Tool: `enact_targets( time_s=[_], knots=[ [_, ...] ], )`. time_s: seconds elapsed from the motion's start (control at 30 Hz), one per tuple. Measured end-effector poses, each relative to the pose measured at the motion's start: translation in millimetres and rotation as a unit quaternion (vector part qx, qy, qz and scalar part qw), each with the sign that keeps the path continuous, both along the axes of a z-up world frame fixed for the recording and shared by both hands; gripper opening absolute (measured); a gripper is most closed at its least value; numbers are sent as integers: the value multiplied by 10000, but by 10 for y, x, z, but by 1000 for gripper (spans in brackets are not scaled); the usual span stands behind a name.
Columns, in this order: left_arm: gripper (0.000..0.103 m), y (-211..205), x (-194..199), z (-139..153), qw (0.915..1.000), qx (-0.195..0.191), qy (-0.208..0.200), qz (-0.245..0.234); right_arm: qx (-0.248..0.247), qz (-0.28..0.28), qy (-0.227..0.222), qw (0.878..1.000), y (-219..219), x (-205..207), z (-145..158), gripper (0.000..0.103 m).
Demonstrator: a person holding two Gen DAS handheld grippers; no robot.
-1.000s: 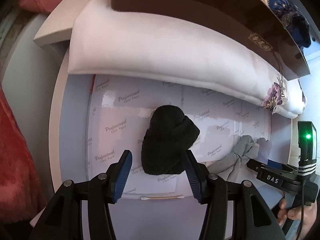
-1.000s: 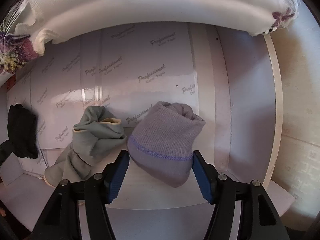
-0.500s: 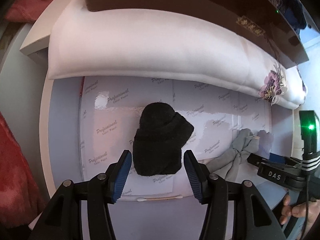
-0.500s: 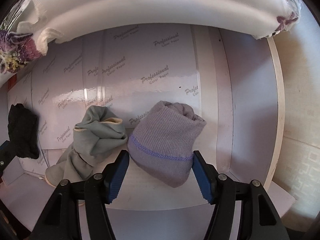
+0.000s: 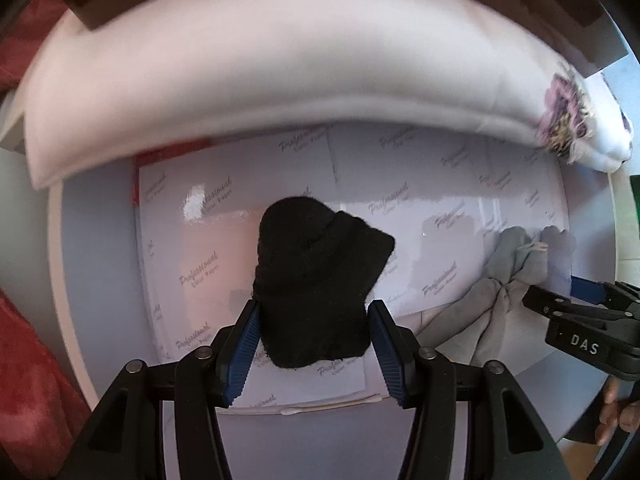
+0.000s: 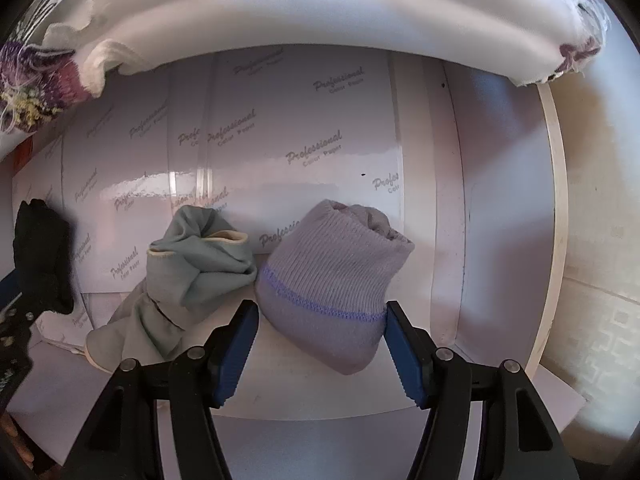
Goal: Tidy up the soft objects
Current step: 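Lift the black knit item with the left tool while the right tool holds the lavender sock, then carry the black knit item up toward the gold tray with the left tool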
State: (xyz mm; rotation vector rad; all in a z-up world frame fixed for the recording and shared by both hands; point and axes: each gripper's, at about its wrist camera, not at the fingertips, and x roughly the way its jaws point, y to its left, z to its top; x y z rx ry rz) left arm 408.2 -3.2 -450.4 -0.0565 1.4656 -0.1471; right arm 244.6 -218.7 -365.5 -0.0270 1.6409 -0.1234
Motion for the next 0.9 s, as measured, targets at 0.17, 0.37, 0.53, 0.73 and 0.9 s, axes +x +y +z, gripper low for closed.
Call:
enact_targets(
  time_s=[0.17, 0.37, 0.53, 0.73, 0.9],
  knots=[
    [41, 2, 13, 3, 10000, -56, -58, -38, -60, 83, -7, 9999, 51, -16, 2, 64],
    [35, 4, -28, 115, 9996, -65, -256, -77, -106, 151, -14, 9998, 144, -51, -31, 61],
    [35, 55, -53, 222, 9991, -97, -405, 13, -29, 68, 25, 10000, 128, -51, -57, 62],
    [35, 77, -98, 453, 9976, -108, -678, 49, -34, 107, 42, 9999, 105, -28, -88, 62],
    [35, 109, -164, 673, 9952, -127, -969, 46, -95, 192, 24, 9998, 136, -35, -114, 61]
  ],
)
